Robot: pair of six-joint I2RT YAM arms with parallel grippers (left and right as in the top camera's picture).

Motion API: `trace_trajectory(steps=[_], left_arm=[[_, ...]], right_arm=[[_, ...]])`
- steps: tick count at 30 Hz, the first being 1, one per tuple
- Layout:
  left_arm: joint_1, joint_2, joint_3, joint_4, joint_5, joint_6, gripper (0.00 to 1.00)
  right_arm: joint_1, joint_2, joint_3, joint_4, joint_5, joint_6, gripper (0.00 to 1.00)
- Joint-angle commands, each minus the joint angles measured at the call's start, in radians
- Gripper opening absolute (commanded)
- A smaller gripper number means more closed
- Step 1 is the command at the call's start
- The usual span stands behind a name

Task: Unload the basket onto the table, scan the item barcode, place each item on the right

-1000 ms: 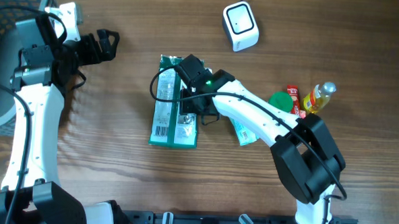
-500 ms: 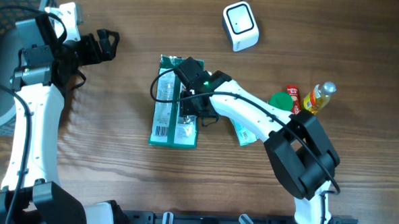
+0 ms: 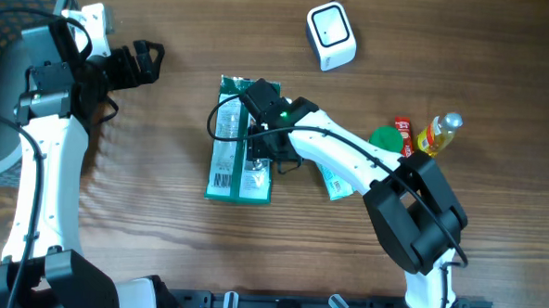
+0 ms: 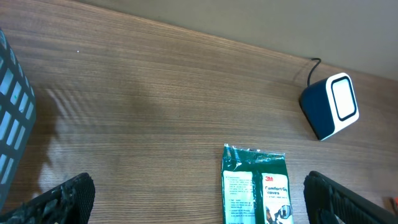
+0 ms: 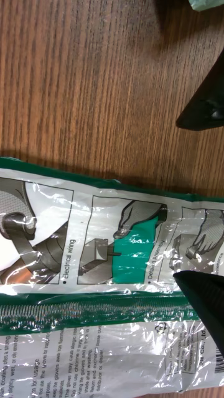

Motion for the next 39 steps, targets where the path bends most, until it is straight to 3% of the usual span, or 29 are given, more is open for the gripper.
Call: trace_trajectory(steps=[1, 6, 9, 11, 16, 17, 18, 19, 24, 28, 39], left_arm=[[-0.001, 0.003, -0.003, 0.003, 0.008, -0.009, 1.00], [0.000, 0.003, -0.003, -0.007, 0.019, -0.011, 1.00], [-0.005, 0.003, -0.003, -0.189, 0.151, -0.085, 1.00], [-0.006, 0.003, -0.003, -0.332, 0.151, -0.193, 1.00], [-0.067, 0.016, -0.005, -0.402, 0.163, -0.193, 1.00], [-0.082, 0.016, -0.005, -0.404, 0.162, -0.192, 0.49], [-0.106, 0.016, -0.008, -0.403, 0.162, -0.192, 0.12], [-0.131, 0.016, -0.012, -0.402, 0.162, -0.193, 0.04], [-0.229, 0.018, -0.014, -0.402, 0.068, -0.202, 0.04], [-0.296, 0.019, -0.043, -0.391, -0.093, -0.354, 0.04], [-0.338, 0.019, -0.219, -0.208, -0.140, -0.436, 0.04]], right_arm=[[0.003, 0.019, -0.004, 0.015, 0.028, -0.008, 0.76], [0.003, 0.019, -0.004, 0.046, 0.016, -0.008, 0.73], [-0.003, 0.019, -0.004, 0.053, 0.008, -0.035, 0.73], [-0.028, 0.019, 0.000, 0.056, -0.100, -0.131, 0.73], [-0.106, 0.019, 0.000, 0.029, -0.360, -0.256, 0.73], [-0.114, 0.019, 0.000, 0.026, -0.375, -0.257, 0.74], [-0.121, 0.019, 0.000, 0.023, -0.386, -0.256, 0.74], [-0.128, 0.019, 0.000, 0.016, -0.388, -0.257, 0.74], [-0.129, 0.019, 0.000, -0.024, -0.389, -0.270, 0.77], [-0.130, 0.019, 0.000, -0.039, -0.388, -0.270, 0.77], [-0.132, 0.019, 0.000, -0.051, -0.388, -0.271, 0.78]])
